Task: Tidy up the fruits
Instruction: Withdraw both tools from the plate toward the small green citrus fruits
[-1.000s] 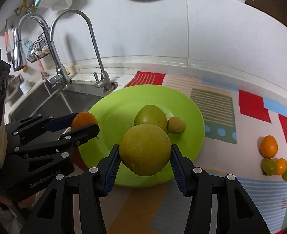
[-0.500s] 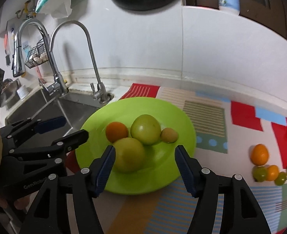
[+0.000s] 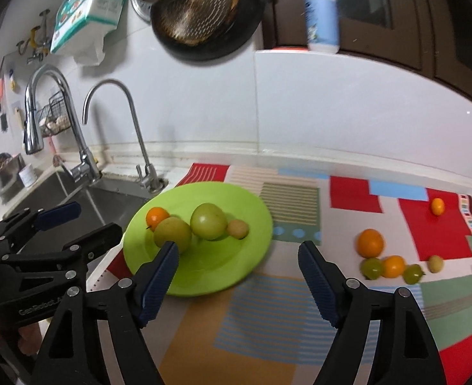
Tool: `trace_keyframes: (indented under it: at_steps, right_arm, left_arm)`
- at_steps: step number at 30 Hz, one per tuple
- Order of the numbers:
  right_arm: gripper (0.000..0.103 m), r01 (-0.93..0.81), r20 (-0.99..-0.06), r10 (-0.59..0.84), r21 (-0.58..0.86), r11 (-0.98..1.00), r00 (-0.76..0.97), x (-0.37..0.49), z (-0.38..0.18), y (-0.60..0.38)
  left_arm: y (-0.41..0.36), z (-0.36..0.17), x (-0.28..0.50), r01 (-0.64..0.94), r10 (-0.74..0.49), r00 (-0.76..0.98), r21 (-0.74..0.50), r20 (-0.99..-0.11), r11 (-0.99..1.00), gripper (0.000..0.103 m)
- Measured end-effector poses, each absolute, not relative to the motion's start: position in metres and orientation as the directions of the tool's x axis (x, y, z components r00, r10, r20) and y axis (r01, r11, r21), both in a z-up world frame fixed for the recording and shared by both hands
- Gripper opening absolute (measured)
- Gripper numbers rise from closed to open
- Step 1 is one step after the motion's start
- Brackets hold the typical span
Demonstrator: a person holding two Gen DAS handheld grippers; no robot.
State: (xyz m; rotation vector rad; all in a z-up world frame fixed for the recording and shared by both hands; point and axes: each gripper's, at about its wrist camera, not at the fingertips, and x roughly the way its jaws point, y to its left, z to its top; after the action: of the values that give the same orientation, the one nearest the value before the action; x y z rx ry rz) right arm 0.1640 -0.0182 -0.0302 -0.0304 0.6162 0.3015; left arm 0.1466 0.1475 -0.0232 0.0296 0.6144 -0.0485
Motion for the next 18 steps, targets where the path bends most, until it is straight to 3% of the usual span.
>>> trace_keyframes:
  at_steps: [18]
  right_arm:
    - [0.079, -0.177, -0.505, 0.176, 0.047, 0.983, 0.845, 0.120, -0.004, -0.092]
  left_arm:
    - [0.083, 0.005, 0.117, 0.124, -0.094, 0.856, 0.024, -0.508, 0.992, 0.085]
